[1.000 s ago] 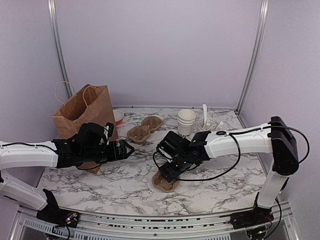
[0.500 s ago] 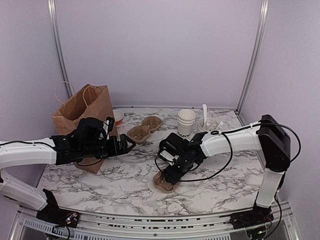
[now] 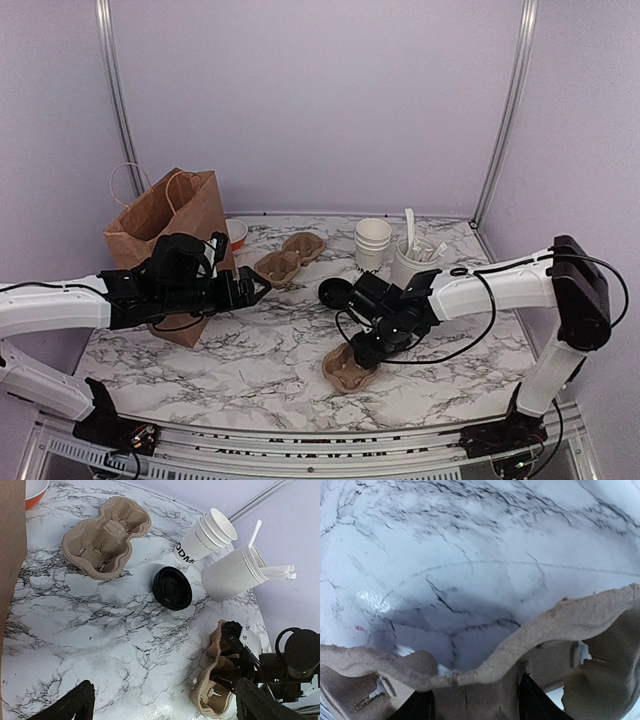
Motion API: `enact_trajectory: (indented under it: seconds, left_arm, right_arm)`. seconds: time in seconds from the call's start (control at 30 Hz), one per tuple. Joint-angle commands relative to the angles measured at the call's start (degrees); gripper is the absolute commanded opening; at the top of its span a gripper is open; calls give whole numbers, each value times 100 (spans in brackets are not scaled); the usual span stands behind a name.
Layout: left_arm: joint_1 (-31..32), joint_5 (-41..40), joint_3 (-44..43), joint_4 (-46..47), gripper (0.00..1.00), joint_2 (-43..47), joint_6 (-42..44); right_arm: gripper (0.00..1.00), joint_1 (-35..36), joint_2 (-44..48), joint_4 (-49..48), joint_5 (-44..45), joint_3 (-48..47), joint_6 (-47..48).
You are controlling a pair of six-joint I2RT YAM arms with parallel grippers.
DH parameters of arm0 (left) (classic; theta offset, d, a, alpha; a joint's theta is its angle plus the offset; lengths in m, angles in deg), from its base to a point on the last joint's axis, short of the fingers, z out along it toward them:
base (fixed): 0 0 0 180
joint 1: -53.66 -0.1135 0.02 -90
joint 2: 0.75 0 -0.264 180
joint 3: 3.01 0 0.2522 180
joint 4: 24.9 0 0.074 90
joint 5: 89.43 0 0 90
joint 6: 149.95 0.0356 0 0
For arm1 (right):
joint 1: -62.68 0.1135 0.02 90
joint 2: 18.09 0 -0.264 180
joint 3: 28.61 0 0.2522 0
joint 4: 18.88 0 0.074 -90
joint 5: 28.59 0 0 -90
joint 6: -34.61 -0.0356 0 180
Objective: Pack the takeout coffee
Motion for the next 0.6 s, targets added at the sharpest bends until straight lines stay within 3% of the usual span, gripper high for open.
enact_trajectory:
  seconds: [0.0, 0.17, 0.57]
  left_arm:
    - [16, 55, -248, -150, 99, -9, 83]
    - [22, 243, -362, -66, 99, -103, 176]
    - [25, 591, -499, -49, 99, 56, 428]
  right_arm:
    - [54, 136, 534, 163, 276, 381, -910]
    - [56, 192, 774, -13, 253, 667, -1060]
    - [69, -36, 693, 41, 204, 267, -220]
